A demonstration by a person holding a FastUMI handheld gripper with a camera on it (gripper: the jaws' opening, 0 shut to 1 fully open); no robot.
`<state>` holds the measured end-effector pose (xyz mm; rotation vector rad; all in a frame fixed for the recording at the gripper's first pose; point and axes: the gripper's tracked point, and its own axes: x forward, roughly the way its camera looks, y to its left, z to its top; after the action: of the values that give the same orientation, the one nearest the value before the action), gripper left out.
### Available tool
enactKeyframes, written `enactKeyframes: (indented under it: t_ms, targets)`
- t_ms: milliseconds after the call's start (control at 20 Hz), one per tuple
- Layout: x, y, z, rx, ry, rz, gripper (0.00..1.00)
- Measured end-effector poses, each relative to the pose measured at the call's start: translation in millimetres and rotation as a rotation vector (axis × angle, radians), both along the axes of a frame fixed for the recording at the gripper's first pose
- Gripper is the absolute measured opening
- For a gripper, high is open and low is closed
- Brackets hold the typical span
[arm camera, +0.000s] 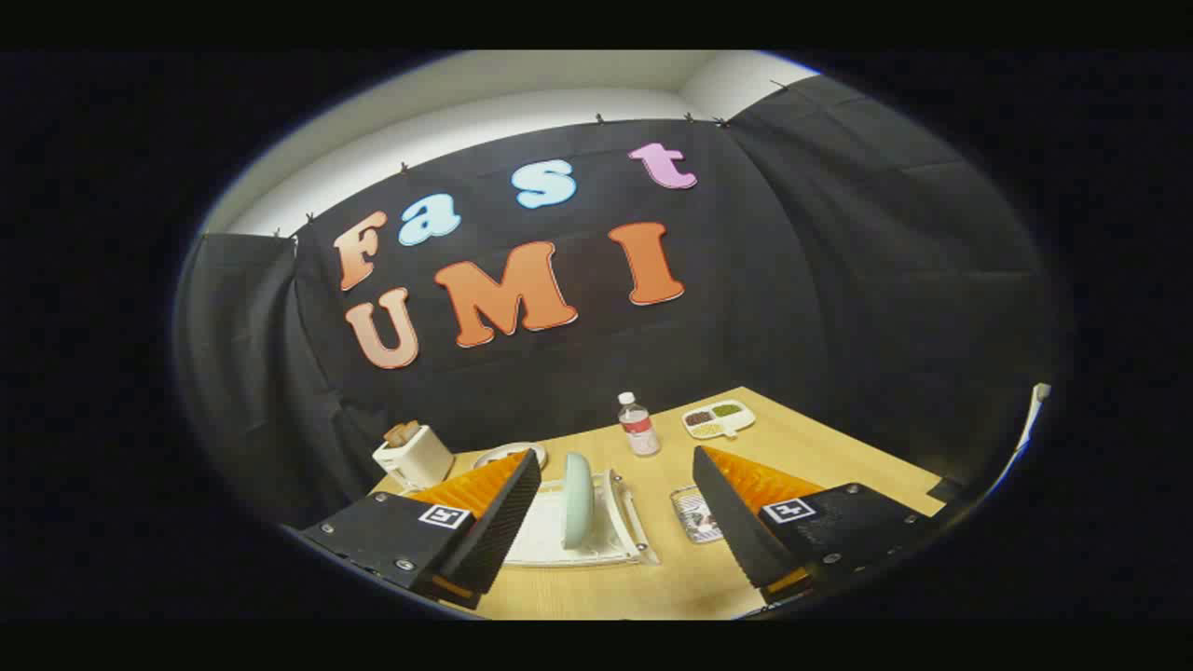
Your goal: Take the plate from the dish rack, then take the spoon from the basket and place it into the plate.
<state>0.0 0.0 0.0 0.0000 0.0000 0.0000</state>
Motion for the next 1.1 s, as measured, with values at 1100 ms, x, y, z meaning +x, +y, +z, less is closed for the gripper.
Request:
enactKeyframes:
  t_ms: [1100]
  targets:
    - [-5.0,28.2,-10.9,-0.101,0.016,0.029,0.98]
